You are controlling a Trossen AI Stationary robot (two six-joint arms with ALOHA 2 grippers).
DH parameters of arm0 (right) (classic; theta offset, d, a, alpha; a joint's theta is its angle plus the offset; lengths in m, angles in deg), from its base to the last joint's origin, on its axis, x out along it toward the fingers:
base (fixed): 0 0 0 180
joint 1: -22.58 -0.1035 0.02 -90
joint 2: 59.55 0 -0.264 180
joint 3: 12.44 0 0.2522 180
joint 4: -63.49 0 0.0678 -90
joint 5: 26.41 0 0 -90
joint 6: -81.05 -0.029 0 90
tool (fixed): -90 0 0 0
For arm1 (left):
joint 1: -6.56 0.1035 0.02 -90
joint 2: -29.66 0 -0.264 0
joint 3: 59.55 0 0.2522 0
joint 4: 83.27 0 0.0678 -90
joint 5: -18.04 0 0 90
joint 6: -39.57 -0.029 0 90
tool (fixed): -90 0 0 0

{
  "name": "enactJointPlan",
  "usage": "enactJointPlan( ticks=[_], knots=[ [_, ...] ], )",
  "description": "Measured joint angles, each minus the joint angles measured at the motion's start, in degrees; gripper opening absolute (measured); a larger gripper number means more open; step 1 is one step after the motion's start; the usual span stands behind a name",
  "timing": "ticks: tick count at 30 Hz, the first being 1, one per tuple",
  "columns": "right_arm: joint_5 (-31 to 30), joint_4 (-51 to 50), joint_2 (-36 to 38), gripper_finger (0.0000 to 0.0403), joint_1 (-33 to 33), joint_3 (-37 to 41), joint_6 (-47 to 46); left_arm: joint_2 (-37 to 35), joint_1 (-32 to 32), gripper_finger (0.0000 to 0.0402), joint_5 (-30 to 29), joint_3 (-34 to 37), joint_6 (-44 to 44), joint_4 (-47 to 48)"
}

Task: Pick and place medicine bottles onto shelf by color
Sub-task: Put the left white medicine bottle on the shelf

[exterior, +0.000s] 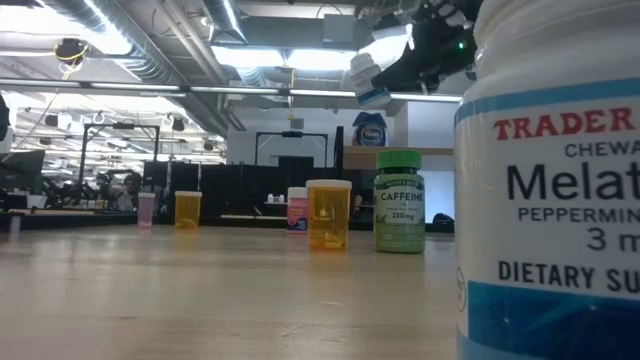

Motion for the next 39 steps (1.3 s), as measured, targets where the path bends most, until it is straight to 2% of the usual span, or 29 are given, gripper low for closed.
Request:
enactJointPlan(
  ticks=[7, 12, 19, 24, 29, 39],
  knots=[
    [0.1, 16.8, 0.0, 0.0165, 1.2, 10.9, -4.2, 0.0, 0.0, 0.0207, -0.1, 0.0, 0.1, 0.0],
    [-0.7, 22.7, 0.0, 0.0165, 1.1, 14.9, -3.5, 0.0, 0.1, 0.0207, -0.1, 0.0, 0.1, -0.1],
    [-2.1, 31.5, -2.2, 0.0165, 1.1, 17.0, -3.9, 0.0, 0.1, 0.0207, 0.0, 0.0, 0.1, -0.3],
    [-3.4, 33.4, -5.7, 0.0165, 0.7, 17.1, -4.4, 0.0, 0.1, 0.0207, 0.0, 0.0, 1.1, -0.3],
    [-7.4, 37.2, -9.3, 0.0165, -0.5, 17.1, -3.8, 0.0, 0.1, 0.0207, 0.0, 0.0, 1.2, -0.3],
    [-10.0, 40.3, -14.4, 0.0165, -0.5, 17.1, -3.7, 0.0, 0.1, 0.0207, 0.0, 0.0, 1.2, -0.3]
  ],
)
